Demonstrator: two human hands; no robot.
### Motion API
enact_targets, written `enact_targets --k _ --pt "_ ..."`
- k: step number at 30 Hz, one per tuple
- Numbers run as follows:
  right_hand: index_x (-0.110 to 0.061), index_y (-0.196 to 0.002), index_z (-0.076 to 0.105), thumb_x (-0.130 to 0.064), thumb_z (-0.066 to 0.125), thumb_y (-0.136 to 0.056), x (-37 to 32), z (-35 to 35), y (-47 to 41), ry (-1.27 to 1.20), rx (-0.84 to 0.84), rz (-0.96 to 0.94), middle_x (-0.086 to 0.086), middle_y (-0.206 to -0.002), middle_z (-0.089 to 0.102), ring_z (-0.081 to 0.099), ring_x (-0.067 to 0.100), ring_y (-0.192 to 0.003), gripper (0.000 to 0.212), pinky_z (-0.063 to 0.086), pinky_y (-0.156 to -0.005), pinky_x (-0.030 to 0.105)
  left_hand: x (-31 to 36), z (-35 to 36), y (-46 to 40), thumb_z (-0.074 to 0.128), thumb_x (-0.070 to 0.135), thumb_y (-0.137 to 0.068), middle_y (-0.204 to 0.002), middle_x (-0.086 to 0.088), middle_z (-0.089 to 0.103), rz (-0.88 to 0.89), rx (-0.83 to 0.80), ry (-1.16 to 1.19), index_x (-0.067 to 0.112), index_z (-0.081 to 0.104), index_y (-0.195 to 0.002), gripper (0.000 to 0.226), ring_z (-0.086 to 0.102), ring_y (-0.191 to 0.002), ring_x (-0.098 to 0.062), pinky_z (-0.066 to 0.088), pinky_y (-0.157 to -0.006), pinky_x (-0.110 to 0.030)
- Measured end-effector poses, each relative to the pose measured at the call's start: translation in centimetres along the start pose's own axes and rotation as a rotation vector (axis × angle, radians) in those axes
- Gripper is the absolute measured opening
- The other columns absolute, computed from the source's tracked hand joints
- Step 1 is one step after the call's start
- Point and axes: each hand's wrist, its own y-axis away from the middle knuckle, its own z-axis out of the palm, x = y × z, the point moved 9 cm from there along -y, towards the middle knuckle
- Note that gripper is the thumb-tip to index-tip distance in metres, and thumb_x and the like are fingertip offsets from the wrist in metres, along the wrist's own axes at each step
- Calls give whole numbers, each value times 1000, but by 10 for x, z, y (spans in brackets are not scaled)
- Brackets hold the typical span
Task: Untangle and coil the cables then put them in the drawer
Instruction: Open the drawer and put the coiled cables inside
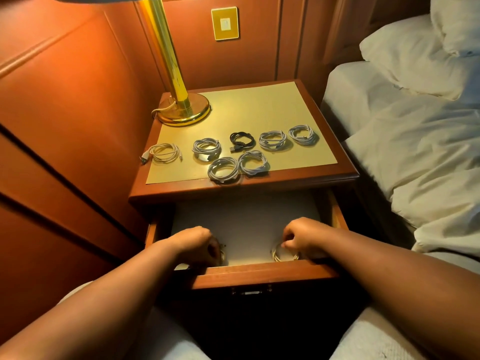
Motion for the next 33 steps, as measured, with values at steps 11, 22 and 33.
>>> enact_targets --k 11,22,33 --pt "-30 -139 49 1 42 -86 -13 12 -5 95 -16 -10 4 -139 53 60 27 -107 62 51 -79 28 -4 -3 -3 61 27 -91 -133 5 60 -42 59 -9 33 63 -128 38 55 -122 -16 45 -102 -30" --pt "-29 -129 60 -15 51 -93 -17 -25 6 -25 169 -98 -3 -129 58 58 16 -112 39 50 -96 31 9 -72 32 63 17 -91 -109 8 66 25 558 191 29 72 -107 22 63 -101 -12 52 -84 -27" --pt "-33 -150 32 -23 51 -97 -55 -133 18 -27 575 -217 2 -117 59 59 18 -93 57 54 -76 33 -60 -145 45 63 67 -80 -116 0 63 -463 556 -23 27 64 -118 55 60 -99 -19 56 -82 -38"
